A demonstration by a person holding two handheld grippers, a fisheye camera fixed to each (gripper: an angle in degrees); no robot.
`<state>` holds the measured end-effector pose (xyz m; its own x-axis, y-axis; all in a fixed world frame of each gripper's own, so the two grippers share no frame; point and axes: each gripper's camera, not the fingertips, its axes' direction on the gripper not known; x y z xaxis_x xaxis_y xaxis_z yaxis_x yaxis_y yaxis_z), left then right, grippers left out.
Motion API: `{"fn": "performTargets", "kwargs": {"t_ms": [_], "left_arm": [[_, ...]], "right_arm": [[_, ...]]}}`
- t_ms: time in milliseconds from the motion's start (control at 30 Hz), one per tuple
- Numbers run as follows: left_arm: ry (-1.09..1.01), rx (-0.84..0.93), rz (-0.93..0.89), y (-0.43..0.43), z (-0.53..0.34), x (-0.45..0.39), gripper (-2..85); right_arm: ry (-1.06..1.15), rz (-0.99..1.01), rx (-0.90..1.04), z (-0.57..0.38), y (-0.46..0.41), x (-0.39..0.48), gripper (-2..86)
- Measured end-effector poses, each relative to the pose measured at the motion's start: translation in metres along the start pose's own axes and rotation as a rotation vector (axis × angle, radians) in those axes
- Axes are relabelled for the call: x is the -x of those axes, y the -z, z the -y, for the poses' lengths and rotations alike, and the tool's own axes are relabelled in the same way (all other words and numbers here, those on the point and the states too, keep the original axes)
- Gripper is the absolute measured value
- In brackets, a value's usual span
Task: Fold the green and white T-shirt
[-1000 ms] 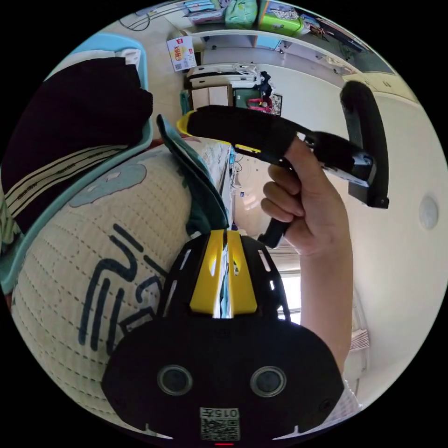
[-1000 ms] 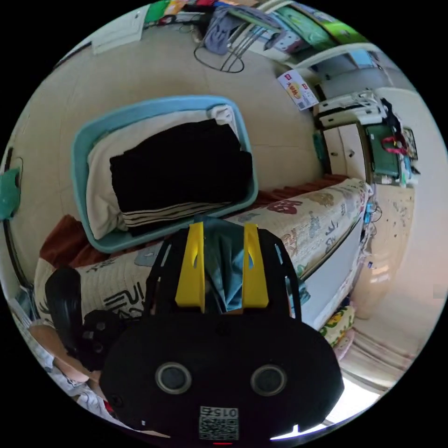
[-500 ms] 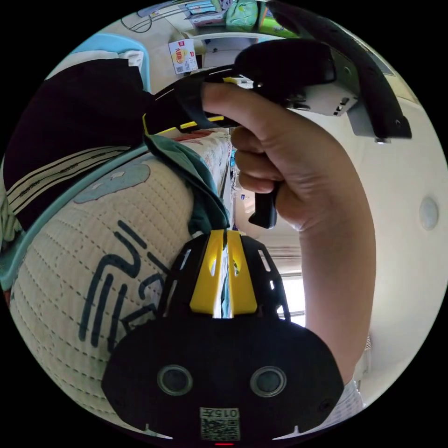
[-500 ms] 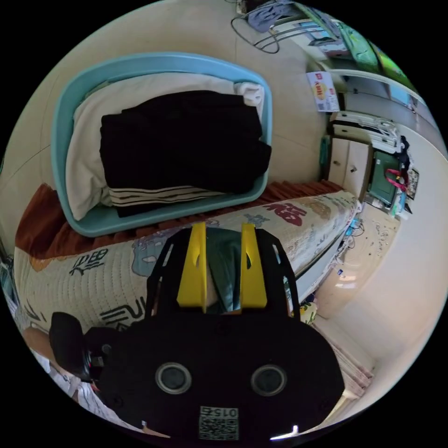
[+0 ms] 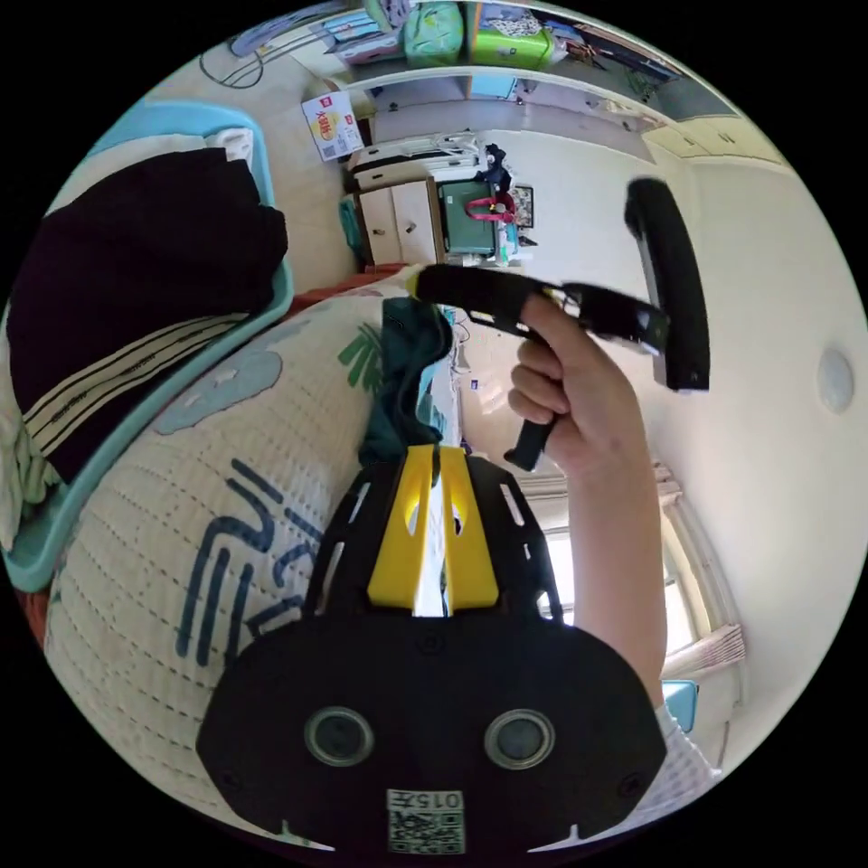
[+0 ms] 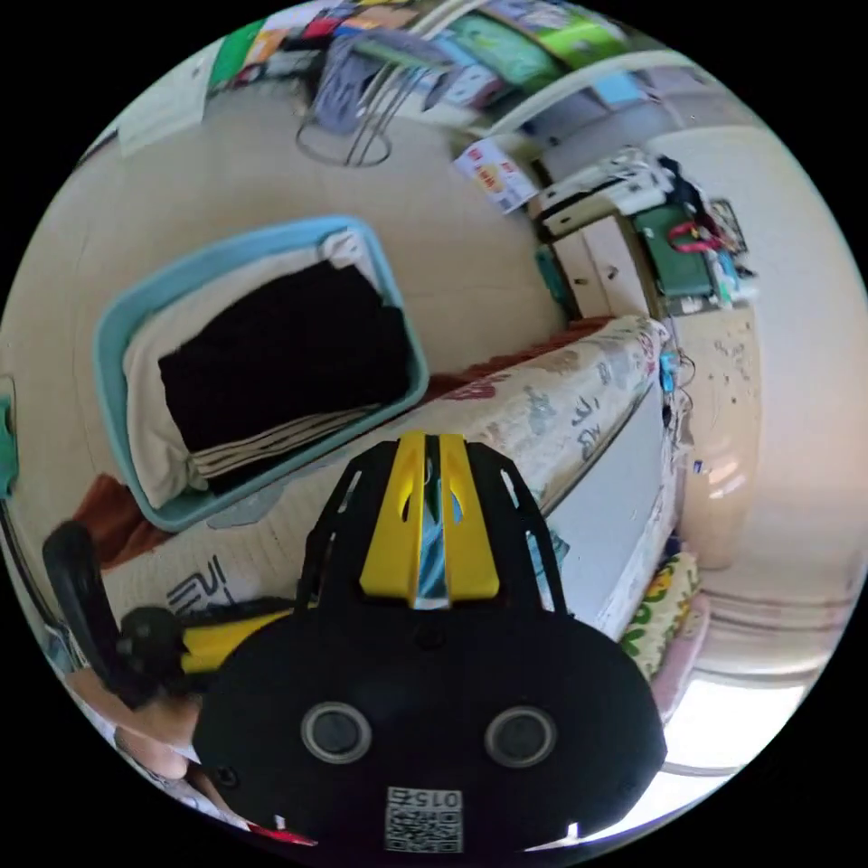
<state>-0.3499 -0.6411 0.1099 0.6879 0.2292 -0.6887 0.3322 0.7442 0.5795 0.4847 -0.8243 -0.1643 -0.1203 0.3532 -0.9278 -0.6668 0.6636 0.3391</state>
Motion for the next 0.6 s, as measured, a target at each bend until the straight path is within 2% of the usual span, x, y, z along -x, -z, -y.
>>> {"fn": "performTargets", "kwargs": {"t_ms": [100, 167, 233, 300, 367, 467, 600], "left_arm": [[-0.182, 0.056, 0.003, 0.001, 0.006, -0.027, -0.5], [-0.417, 0.186, 0.054, -0.008, 0.005, -0.061, -0.5], [-0.568, 0.288, 0.106, -0.022, -0.005, -0.082, -0.5], [-0.670, 0.425, 0.090, -0.041, -0.016, -0.092, -0.5], [-0.750, 0.637, 0.057, -0.067, -0.032, -0.098, -0.6], [-0.873, 0.756, 0.134, -0.085, -0.055, -0.108, -0.7], [-0.924, 0.813, 0.053, -0.090, -0.067, -0.117, -0.7]], "right_arm": [[-0.149, 0.021, -0.118, -0.105, 0.002, -0.072, 2.6], [-0.278, 0.079, -0.126, -0.203, -0.028, -0.118, 2.4], [-0.359, 0.161, -0.111, -0.279, -0.059, -0.135, 2.4], [-0.438, 0.227, -0.105, -0.348, -0.090, -0.138, 2.5], [-0.528, 0.270, -0.078, -0.428, -0.131, -0.127, 2.9], [-0.574, 0.321, -0.034, -0.504, -0.180, -0.104, 4.2], [-0.622, 0.294, 0.001, -0.562, -0.222, -0.087, 5.4]]}}
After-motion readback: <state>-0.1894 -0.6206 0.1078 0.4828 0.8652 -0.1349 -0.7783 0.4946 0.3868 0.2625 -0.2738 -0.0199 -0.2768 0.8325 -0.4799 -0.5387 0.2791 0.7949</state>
